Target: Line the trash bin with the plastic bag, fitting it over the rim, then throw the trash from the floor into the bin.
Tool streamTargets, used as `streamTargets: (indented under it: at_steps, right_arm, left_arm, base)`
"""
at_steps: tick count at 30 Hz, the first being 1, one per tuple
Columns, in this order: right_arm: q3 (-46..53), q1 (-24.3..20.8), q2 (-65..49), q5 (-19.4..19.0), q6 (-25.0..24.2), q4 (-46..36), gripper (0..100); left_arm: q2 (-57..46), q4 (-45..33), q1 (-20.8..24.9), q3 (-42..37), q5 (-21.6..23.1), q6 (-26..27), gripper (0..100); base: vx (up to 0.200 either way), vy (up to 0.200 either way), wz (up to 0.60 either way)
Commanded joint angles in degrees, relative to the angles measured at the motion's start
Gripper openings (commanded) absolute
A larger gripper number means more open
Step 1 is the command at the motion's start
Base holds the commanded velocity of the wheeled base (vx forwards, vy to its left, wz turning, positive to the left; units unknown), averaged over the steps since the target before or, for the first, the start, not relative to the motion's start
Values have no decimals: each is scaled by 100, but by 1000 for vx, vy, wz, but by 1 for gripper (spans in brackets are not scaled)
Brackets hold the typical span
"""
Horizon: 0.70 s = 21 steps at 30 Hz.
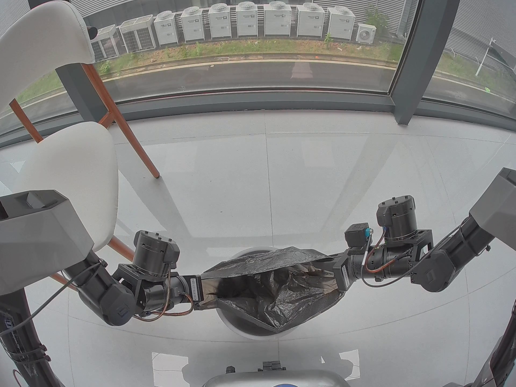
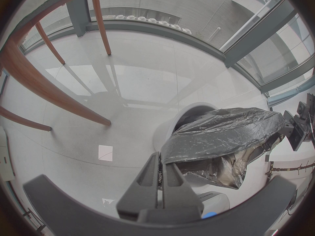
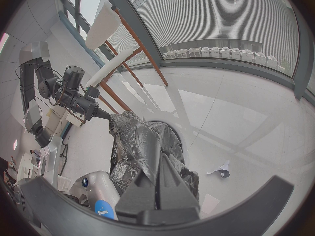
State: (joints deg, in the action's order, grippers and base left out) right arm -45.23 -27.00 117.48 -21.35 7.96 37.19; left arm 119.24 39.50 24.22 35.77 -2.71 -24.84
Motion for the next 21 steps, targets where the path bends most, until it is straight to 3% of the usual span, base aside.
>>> streamTargets:
  at_steps: [1, 21]
  right_arm:
    - [-65, 37, 275, -1, 21, 42, 0]
    - [-540, 389, 978, -1, 171, 42, 0]
  left_arm:
    - [284, 40, 12, 97, -37, 6, 0]
    - [935, 49, 12, 712, -186, 6, 0]
  base:
    - [0, 0, 0]
    - [0, 0, 0]
